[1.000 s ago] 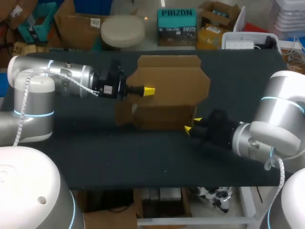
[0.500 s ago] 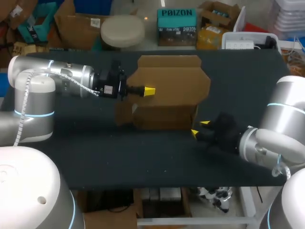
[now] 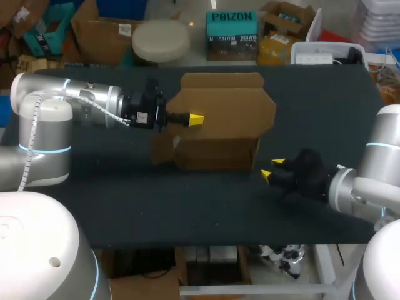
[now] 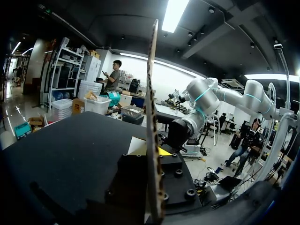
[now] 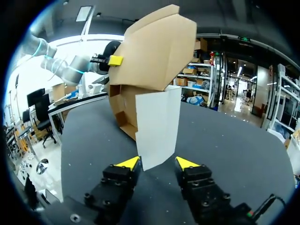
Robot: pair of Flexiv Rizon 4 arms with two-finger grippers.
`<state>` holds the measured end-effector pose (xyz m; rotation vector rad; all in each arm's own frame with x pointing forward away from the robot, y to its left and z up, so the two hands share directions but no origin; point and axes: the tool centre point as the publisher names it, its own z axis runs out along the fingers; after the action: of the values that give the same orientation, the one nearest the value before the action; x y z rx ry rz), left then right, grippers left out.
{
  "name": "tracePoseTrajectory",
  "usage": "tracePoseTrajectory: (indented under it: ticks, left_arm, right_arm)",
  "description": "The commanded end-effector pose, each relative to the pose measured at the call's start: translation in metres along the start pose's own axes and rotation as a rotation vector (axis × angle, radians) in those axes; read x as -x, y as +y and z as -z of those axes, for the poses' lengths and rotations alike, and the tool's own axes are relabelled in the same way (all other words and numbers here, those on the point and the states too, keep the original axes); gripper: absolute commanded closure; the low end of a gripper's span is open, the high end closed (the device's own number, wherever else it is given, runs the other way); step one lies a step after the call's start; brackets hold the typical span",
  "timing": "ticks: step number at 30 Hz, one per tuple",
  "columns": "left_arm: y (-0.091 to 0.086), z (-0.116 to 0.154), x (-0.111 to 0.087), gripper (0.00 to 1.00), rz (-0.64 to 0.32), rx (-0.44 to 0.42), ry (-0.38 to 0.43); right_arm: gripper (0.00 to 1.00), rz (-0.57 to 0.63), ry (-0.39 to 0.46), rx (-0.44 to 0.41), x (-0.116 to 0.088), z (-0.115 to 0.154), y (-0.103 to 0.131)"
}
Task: Assemble the packaging by folding the flat box into shape, placing the metal phone stand inside, and closing the box properly
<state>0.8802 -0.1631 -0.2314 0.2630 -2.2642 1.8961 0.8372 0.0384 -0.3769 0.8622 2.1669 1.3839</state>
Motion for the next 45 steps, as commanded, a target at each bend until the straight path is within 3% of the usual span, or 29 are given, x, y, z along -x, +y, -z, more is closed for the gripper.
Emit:
tracePoseTrajectory:
  ticks: [1, 13, 17, 23, 26, 35, 45]
  left_arm:
    - [0.004, -0.001, 0.002, 1.0, 0.001, 0.003, 0.004]
    - [0.004, -0.001, 0.002, 1.0, 0.001, 0.003, 0.004]
    - [0.004, -0.001, 0.002, 1.0, 0.001, 0.003, 0.004]
    - [0.004, -0.001, 0.002, 1.0, 0.001, 0.003, 0.004]
    - [0.004, -0.001, 0.002, 1.0, 0.001, 0.003, 0.004]
    - [0.004, -0.001, 0.002, 1.0, 0.001, 0.003, 0.004]
    - [0.004, -0.001, 0.002, 1.0, 0.001, 0.003, 0.004]
  right_arm:
    - [0.5, 0.008, 0.171, -0.006, 0.012, 0.004, 0.004]
    - [0.47, 0.113, 0.277, -0.021, 0.015, -0.013, 0.019]
    - [0.35, 0.129, 0.3, -0.025, 0.015, -0.02, 0.02]
    - [0.34, 0.14, 0.331, -0.028, 0.018, -0.025, 0.019]
    - [0.27, 0.146, 0.342, -0.026, 0.02, -0.028, 0.02]
    - [0.25, 0.186, 0.395, -0.015, 0.021, -0.038, 0.026]
    - [0.29, 0.232, 0.428, -0.009, 0.014, -0.048, 0.03]
